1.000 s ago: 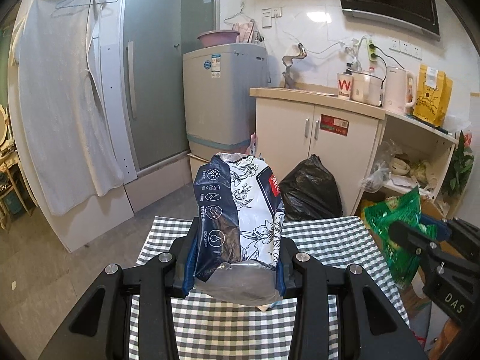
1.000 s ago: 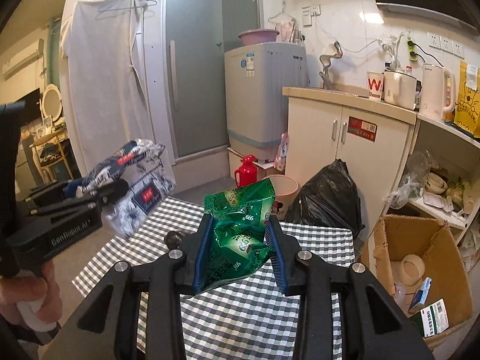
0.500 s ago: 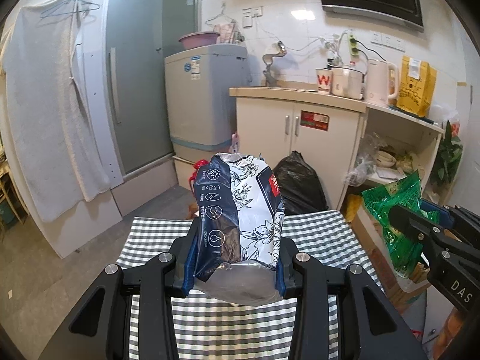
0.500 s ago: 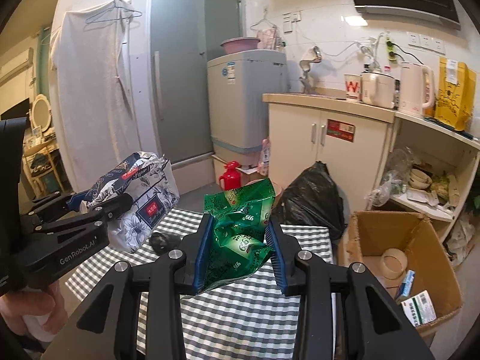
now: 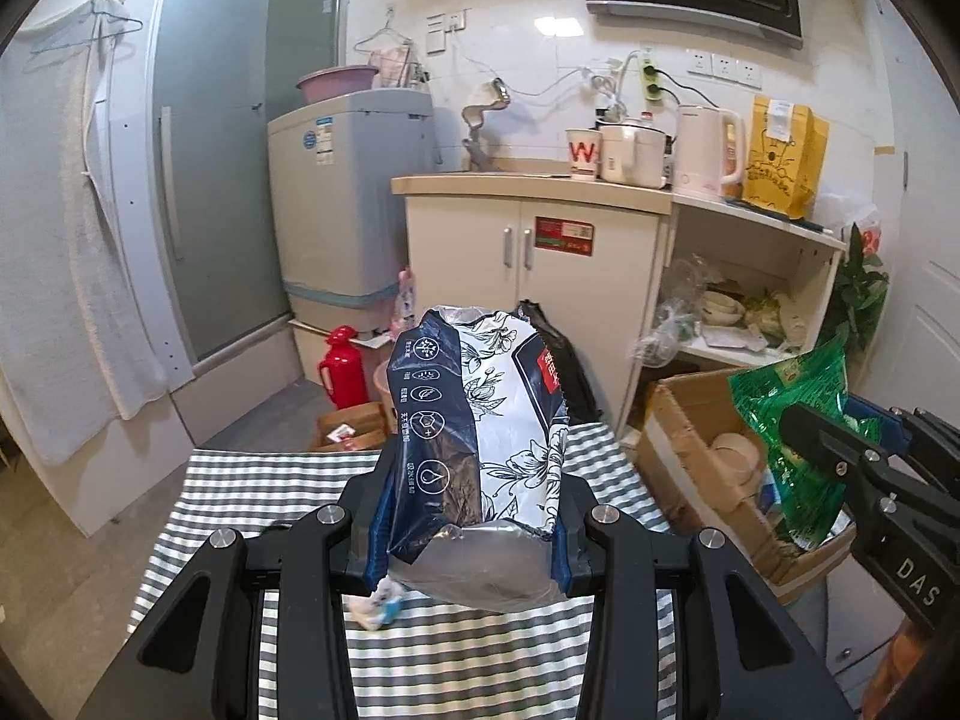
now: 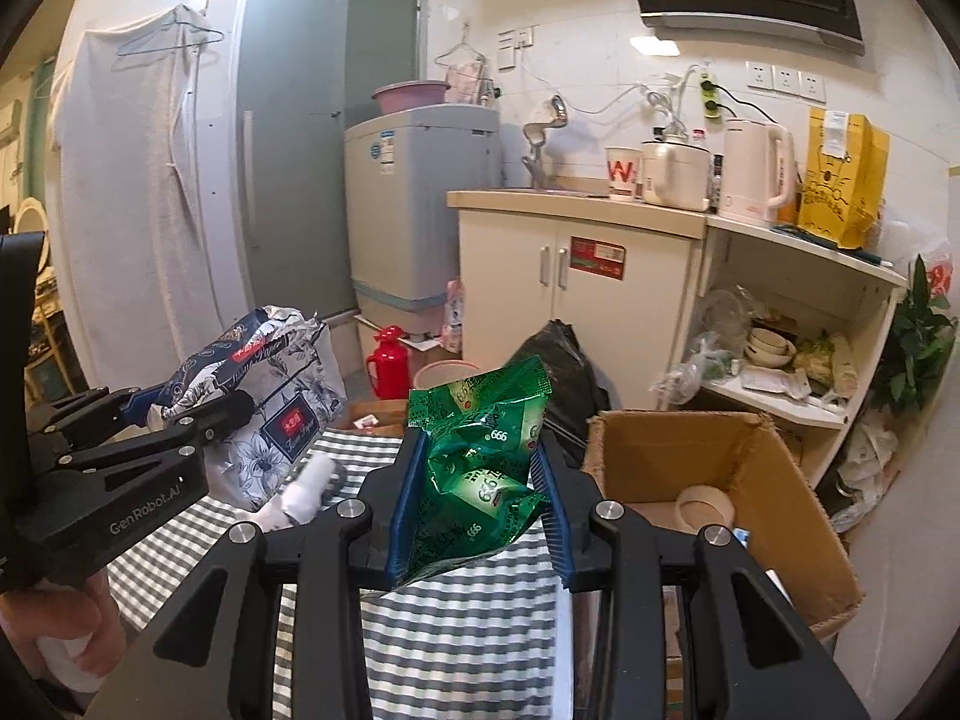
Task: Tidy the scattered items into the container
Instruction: 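Lift and carry the snack bag and green packet over the cardboard box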
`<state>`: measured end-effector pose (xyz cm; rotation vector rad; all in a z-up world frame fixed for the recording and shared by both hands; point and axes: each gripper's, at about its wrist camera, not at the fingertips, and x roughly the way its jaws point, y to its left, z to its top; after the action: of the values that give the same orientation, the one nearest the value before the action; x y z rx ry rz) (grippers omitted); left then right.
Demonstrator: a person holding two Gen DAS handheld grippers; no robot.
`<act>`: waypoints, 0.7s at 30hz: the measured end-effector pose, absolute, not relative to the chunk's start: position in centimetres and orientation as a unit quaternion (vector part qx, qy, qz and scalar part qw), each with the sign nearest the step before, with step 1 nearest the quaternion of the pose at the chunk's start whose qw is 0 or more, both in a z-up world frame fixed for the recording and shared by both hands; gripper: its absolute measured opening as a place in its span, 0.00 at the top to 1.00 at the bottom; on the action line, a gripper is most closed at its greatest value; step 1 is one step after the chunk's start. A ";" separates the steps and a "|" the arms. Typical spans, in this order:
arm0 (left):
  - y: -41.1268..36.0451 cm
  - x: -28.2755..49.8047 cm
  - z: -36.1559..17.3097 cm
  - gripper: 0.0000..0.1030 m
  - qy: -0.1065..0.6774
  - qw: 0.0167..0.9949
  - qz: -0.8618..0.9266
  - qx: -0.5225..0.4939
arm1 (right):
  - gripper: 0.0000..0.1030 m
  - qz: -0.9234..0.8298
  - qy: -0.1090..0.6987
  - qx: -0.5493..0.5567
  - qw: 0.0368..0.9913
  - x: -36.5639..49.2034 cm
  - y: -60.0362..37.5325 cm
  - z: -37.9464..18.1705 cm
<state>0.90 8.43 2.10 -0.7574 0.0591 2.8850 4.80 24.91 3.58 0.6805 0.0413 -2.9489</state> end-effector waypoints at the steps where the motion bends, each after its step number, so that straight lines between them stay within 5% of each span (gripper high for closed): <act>1: 8.8 0.9 2.1 0.61 0.019 0.083 0.964 -0.252 | 0.66 -0.973 0.013 0.224 0.055 4.8 25.3 3.6; 21: 17.4 -1.5 2.2 0.61 0.035 0.151 0.954 -0.257 | 0.66 -0.973 0.020 0.227 -0.032 4.1 32.6 4.0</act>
<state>-1.47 17.38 2.20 -0.7382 0.1002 2.7381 4.11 32.59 4.02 0.7272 0.0634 -3.1215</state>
